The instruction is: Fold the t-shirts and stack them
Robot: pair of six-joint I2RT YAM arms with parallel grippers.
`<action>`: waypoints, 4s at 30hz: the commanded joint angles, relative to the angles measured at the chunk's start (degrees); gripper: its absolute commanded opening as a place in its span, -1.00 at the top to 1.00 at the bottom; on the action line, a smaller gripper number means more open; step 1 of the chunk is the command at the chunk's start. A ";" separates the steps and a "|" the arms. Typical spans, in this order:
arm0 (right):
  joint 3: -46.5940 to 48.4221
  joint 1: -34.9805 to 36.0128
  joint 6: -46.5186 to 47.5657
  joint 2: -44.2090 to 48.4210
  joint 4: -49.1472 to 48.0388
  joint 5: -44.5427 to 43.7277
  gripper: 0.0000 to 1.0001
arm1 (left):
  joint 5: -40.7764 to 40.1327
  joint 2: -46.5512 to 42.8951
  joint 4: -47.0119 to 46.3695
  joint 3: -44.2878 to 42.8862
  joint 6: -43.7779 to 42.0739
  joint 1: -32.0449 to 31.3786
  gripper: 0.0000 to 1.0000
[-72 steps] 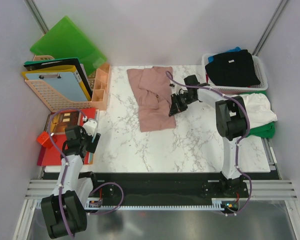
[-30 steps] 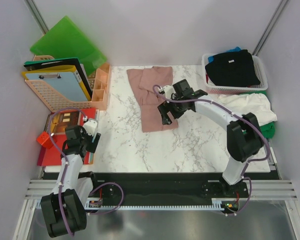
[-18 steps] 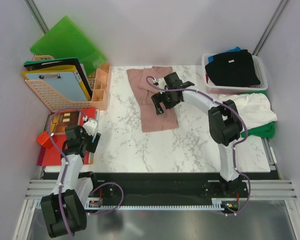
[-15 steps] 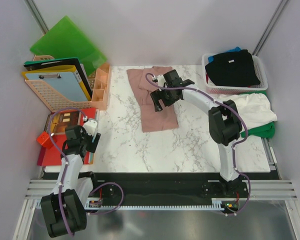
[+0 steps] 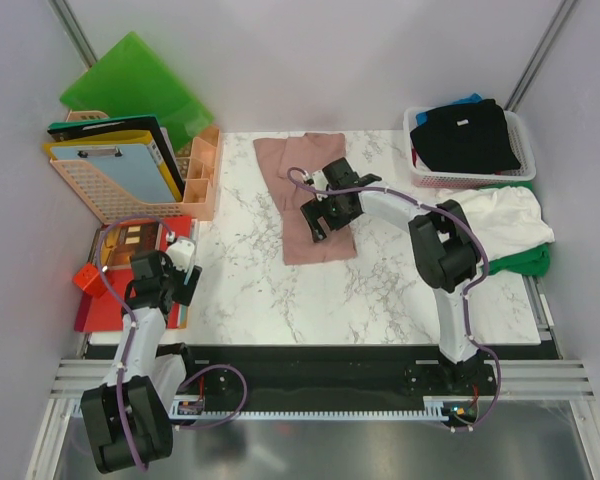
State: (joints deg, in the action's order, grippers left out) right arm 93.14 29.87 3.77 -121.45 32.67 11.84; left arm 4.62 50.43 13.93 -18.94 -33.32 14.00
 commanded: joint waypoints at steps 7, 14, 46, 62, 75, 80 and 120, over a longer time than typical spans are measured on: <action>-9.73 3.44 -0.43 0.86 -4.54 -2.70 -0.96 | -1.19 0.45 2.33 0.83 0.45 0.06 -0.78; -16.93 6.96 -1.13 4.90 -5.15 -2.17 -0.96 | -1.20 0.10 2.24 1.01 0.36 0.06 -0.78; -11.33 12.94 28.73 33.31 29.10 14.94 -0.96 | -2.16 0.63 1.89 0.83 0.45 0.06 -0.78; -35.63 35.15 23.21 47.43 1.81 -34.45 -0.96 | -2.16 1.07 1.71 0.75 0.45 0.15 -0.77; -49.46 44.75 26.20 51.05 -17.37 -47.53 -0.96 | -2.69 0.72 1.80 0.92 0.45 0.06 -0.77; -49.90 47.90 21.90 48.94 -15.53 -42.96 -0.96 | -2.78 0.98 1.71 0.83 0.45 0.06 -0.77; -56.31 40.89 33.84 32.86 -29.93 -34.08 -0.96 | -3.57 2.12 1.27 0.92 0.80 0.06 -0.77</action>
State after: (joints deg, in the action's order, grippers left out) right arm 39.13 71.99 33.98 -87.11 1.21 -23.86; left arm 4.51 51.11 13.45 -18.96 -33.30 14.00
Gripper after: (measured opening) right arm 0.982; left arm 0.884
